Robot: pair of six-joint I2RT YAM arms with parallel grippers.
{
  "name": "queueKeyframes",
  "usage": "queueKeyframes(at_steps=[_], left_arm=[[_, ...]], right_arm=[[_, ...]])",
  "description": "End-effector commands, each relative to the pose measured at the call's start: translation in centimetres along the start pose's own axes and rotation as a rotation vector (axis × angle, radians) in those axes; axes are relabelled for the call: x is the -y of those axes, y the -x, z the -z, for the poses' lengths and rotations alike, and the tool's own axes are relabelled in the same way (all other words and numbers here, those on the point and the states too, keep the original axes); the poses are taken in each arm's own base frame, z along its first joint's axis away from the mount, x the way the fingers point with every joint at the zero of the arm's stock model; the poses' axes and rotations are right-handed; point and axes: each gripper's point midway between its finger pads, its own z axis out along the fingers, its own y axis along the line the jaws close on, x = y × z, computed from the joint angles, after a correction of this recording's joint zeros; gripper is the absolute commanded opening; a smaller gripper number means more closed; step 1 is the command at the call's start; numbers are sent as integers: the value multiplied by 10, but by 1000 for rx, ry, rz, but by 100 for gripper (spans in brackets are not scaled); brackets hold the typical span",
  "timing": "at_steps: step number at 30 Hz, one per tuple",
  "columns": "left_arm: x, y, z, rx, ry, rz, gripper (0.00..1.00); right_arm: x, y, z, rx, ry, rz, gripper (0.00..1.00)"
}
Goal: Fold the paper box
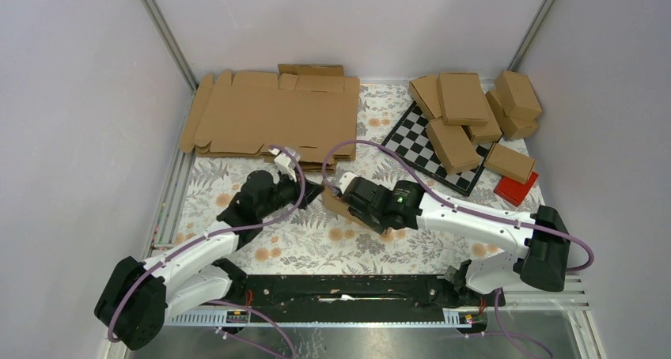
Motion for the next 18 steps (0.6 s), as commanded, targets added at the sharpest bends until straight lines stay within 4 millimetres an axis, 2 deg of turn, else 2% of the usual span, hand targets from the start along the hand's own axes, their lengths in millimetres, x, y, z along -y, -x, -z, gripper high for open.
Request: queueKeyframes(at_steps=[1, 3, 5, 11, 16, 18], left_arm=[[12, 16, -2, 30, -6, -74, 0], [12, 14, -2, 22, 5, -84, 0], [12, 11, -3, 15, 20, -90, 0], [9, 8, -5, 5, 43, -93, 0], [10, 8, -8, 0, 46, -87, 0], [9, 9, -9, 2, 49, -86, 0]], right_arm=[[-8, -2, -7, -32, 64, -30, 40], [-6, -3, -8, -39, 64, -36, 42], [-6, -2, -8, -40, 73, -43, 51], [-5, 7, -8, -29, 81, -47, 54], [4, 17, -7, -11, 35, -32, 76], [7, 22, -7, -2, 16, -34, 77]])
